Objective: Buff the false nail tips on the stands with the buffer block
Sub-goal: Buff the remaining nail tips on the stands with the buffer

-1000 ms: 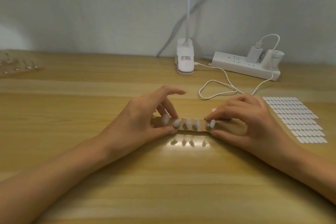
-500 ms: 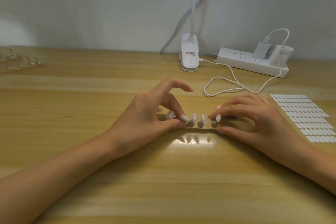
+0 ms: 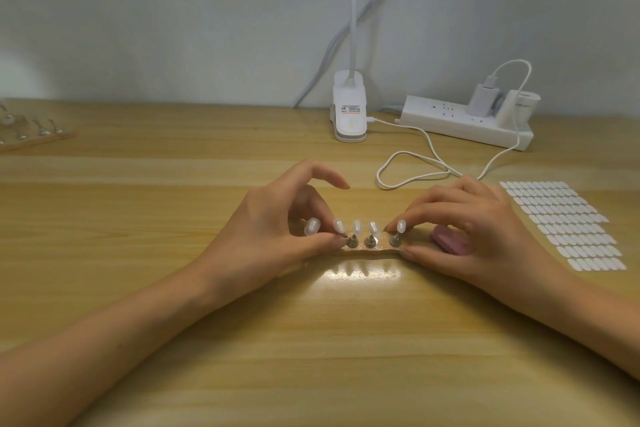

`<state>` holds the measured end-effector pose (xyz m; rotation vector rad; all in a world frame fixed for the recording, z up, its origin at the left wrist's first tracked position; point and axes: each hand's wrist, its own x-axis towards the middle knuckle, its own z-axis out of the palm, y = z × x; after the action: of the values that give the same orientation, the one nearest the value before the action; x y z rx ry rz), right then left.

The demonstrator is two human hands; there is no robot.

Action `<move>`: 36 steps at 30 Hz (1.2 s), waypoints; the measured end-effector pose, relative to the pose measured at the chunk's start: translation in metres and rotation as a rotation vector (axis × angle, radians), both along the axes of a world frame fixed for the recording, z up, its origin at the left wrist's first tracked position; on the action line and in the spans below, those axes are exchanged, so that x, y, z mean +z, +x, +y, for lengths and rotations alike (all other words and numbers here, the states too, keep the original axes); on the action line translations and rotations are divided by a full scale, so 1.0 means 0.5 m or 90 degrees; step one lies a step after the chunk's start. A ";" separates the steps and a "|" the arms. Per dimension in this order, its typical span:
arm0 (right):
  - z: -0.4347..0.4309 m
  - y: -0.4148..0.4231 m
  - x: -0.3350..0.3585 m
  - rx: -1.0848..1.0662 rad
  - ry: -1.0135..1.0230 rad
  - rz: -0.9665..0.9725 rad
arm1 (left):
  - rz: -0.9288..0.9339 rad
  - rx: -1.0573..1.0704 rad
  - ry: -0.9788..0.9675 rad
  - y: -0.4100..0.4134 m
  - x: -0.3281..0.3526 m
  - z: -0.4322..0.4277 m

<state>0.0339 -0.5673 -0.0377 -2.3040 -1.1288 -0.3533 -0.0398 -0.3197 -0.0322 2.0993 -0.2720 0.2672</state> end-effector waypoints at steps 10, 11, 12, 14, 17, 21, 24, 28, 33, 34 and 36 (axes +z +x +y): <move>-0.010 0.002 0.037 0.013 0.033 0.042 | -0.132 -0.023 0.058 -0.009 -0.006 0.004; -0.016 0.008 0.048 0.008 0.043 0.040 | -0.165 -0.018 0.059 -0.016 -0.007 0.006; -0.026 0.015 0.060 0.004 0.054 0.041 | -0.196 -0.008 0.064 -0.007 0.001 0.007; -0.063 0.033 0.086 -0.017 0.085 0.060 | -0.242 0.004 0.084 -0.002 0.013 0.009; -0.174 0.068 0.113 -0.140 0.115 0.088 | -0.237 -0.029 0.138 0.005 0.028 -0.007; -0.377 0.140 0.089 -0.451 0.152 0.123 | -0.291 -0.136 0.459 -0.029 0.011 -0.073; -0.489 0.197 0.060 -0.600 0.162 0.170 | -0.257 -0.196 0.508 -0.005 0.018 -0.130; -0.563 0.257 0.027 -0.709 0.108 0.163 | -0.270 -0.212 0.544 0.058 0.021 -0.187; -0.582 0.294 0.018 -0.794 0.073 0.155 | -0.285 -0.180 0.480 0.112 0.003 -0.231; -0.578 0.297 0.019 -0.775 0.095 0.162 | -0.283 -0.202 0.451 0.115 -0.003 -0.234; -0.565 0.295 0.020 -0.729 0.129 0.167 | -0.323 -0.205 0.403 0.123 -0.011 -0.228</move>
<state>0.1814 -0.8497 -0.0277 -2.4700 0.4297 -0.5059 0.0216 -0.4340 -0.0378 2.5222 -1.1056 0.5755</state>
